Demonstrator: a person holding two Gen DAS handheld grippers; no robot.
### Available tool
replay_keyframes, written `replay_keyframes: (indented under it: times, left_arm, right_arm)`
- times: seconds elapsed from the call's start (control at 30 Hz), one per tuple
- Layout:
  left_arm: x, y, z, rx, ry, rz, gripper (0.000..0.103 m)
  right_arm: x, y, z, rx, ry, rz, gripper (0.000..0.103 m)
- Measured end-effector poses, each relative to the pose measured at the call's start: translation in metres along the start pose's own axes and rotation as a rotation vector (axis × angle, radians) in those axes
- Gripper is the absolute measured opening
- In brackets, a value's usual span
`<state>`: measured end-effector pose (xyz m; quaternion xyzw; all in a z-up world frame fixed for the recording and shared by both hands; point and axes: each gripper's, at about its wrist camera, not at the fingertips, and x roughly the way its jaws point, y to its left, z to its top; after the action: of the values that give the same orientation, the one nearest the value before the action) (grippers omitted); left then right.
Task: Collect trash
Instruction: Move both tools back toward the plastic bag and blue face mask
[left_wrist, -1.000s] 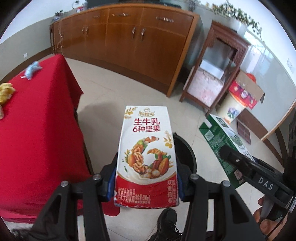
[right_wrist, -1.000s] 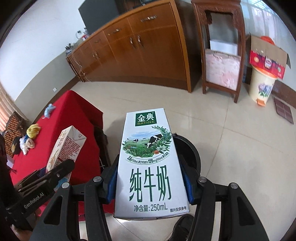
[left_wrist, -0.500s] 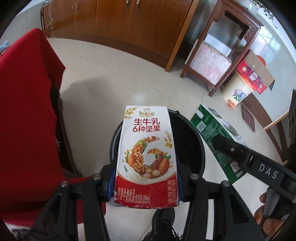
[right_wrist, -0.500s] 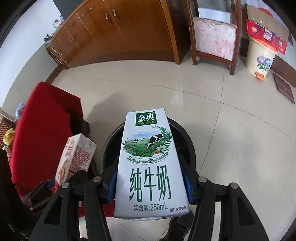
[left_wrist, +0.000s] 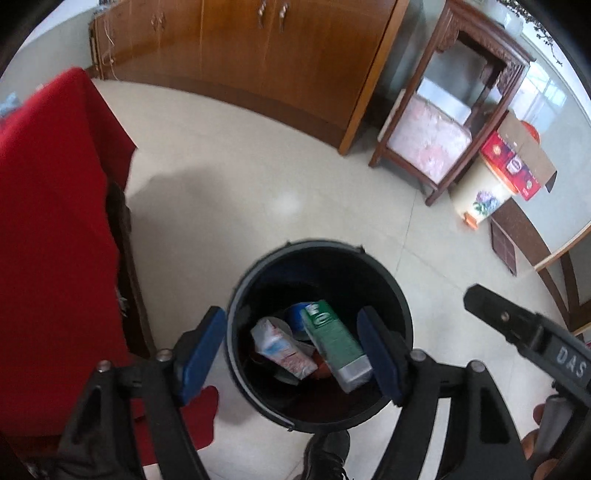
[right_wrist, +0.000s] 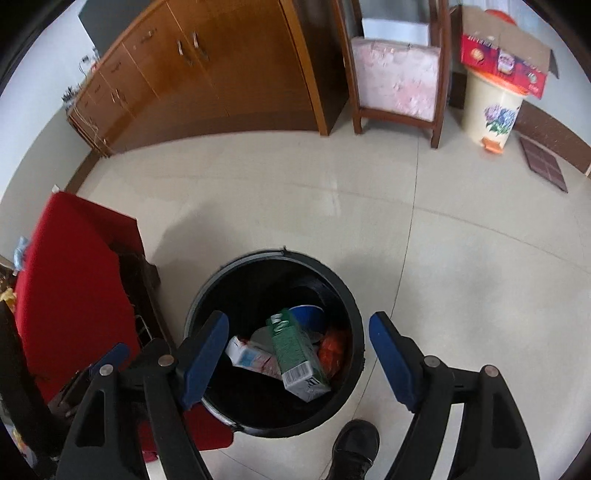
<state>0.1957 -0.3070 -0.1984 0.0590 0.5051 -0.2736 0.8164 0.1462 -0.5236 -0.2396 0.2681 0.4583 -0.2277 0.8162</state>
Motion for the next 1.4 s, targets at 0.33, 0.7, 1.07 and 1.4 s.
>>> replay_keyframes:
  times: [0.33,0.7,1.07,1.4]
  left_arm:
    - [-0.102,0.028,0.005,-0.021,-0.137,0.045,0.075]
    - [-0.185,0.121,-0.016,-0.173,-0.261,0.174,0.075]
    - [-0.24,0.206,-0.042,-0.312,-0.335,0.305,0.075]
    - [-0.271,0.274,-0.047,-0.41,-0.386,0.39,0.075]
  right_arm:
    - [-0.088,0.041,-0.017,-0.08,-0.12,0.07,0.081]
    - [-0.149,0.148,-0.047,-0.276,-0.205,0.23,0.084]
    - [-0.173,0.251,-0.077,-0.446,-0.232,0.348,0.085]
    - [-0.174,0.315,-0.085,-0.539,-0.222,0.405,0.085]
